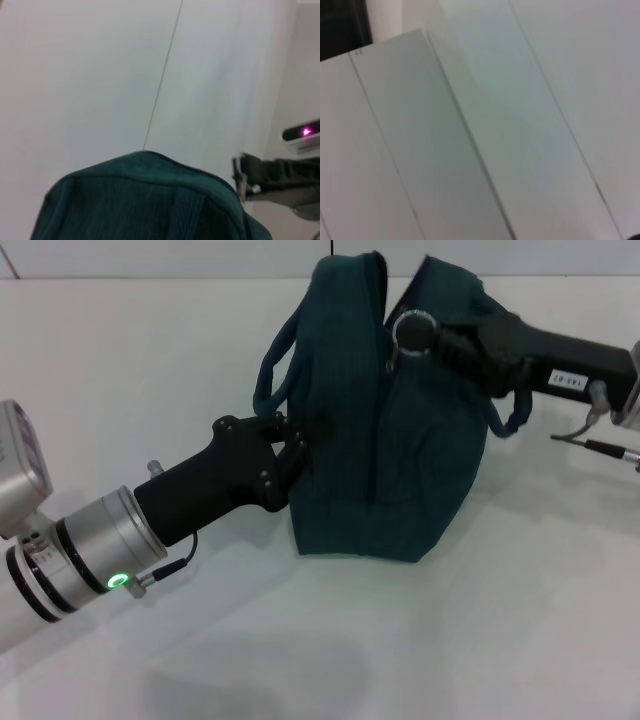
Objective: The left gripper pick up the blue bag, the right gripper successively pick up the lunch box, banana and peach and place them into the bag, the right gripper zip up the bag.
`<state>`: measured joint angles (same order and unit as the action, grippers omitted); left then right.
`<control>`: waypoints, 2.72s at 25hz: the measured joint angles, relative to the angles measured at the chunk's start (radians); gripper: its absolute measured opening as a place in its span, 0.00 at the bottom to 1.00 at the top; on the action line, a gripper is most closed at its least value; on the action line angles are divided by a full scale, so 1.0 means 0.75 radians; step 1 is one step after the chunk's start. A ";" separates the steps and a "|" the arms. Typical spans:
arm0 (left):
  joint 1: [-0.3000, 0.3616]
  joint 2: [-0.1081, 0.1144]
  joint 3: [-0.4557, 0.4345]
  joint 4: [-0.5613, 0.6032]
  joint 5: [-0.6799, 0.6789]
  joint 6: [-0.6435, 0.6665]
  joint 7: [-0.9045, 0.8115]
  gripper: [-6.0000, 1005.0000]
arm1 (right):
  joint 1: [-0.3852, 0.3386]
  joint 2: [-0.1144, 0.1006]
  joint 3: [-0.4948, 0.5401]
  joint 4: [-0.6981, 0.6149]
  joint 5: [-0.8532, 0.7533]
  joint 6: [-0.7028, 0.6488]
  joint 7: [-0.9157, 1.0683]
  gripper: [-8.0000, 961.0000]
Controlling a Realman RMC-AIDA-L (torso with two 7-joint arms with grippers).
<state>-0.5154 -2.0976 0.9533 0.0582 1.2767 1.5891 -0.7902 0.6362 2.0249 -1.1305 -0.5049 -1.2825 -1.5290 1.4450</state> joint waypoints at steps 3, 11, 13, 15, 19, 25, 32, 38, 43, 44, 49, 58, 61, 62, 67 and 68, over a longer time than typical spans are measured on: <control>0.002 -0.002 0.003 -0.007 0.013 0.000 0.029 0.05 | -0.002 0.001 -0.002 0.010 0.062 0.030 -0.002 0.02; 0.013 -0.003 0.006 -0.010 0.040 0.001 0.050 0.05 | -0.004 -0.002 -0.001 0.071 0.160 0.079 -0.047 0.02; 0.017 -0.002 0.006 -0.005 0.040 0.002 0.050 0.05 | -0.004 -0.003 -0.009 0.071 0.160 0.076 -0.051 0.02; 0.019 0.000 0.004 -0.001 0.039 0.006 0.050 0.05 | -0.007 -0.004 -0.019 0.071 0.157 0.068 -0.057 0.02; 0.030 0.011 -0.001 0.026 0.036 0.023 0.050 0.05 | -0.020 -0.003 -0.057 0.072 0.154 0.019 -0.068 0.02; 0.169 0.027 0.002 0.244 0.062 0.129 0.040 0.05 | -0.027 -0.001 -0.091 0.072 0.163 -0.032 -0.064 0.02; 0.210 0.061 -0.007 0.286 0.058 0.150 0.038 0.05 | -0.017 0.000 -0.085 0.071 0.204 0.090 -0.062 0.02; 0.211 0.067 -0.003 0.291 0.062 0.137 0.044 0.05 | -0.012 -0.004 -0.080 0.070 0.268 0.205 -0.068 0.02; 0.204 0.072 -0.003 0.294 0.062 0.136 0.042 0.06 | -0.023 -0.007 -0.063 0.063 0.279 0.291 -0.073 0.02; 0.202 0.072 -0.003 0.295 0.062 0.136 0.040 0.06 | -0.025 -0.007 -0.060 0.064 0.280 0.305 -0.076 0.02; 0.198 0.065 -0.007 0.295 0.042 0.137 0.037 0.06 | -0.046 -0.011 -0.042 0.072 0.281 0.344 -0.128 0.02; 0.210 0.049 -0.011 0.280 -0.123 0.116 0.000 0.06 | -0.131 -0.005 -0.084 0.056 0.270 0.136 -0.144 0.02; 0.211 0.058 -0.011 0.280 -0.147 0.087 -0.051 0.06 | -0.151 -0.004 -0.083 0.055 0.273 0.062 -0.144 0.02; 0.209 0.060 -0.011 0.280 -0.148 0.078 -0.062 0.06 | -0.155 -0.005 -0.078 0.058 0.274 0.067 -0.145 0.02; 0.201 0.059 -0.011 0.280 -0.144 0.044 -0.078 0.05 | -0.163 -0.008 -0.066 0.072 0.278 0.245 -0.145 0.02; 0.201 0.057 -0.011 0.280 -0.143 0.039 -0.078 0.05 | -0.164 -0.009 -0.067 0.072 0.277 0.286 -0.145 0.02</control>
<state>-0.3650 -2.0551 0.9450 0.2684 1.1691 1.6182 -0.8490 0.5133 2.0183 -1.1811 -0.4513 -1.0747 -1.3148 1.3362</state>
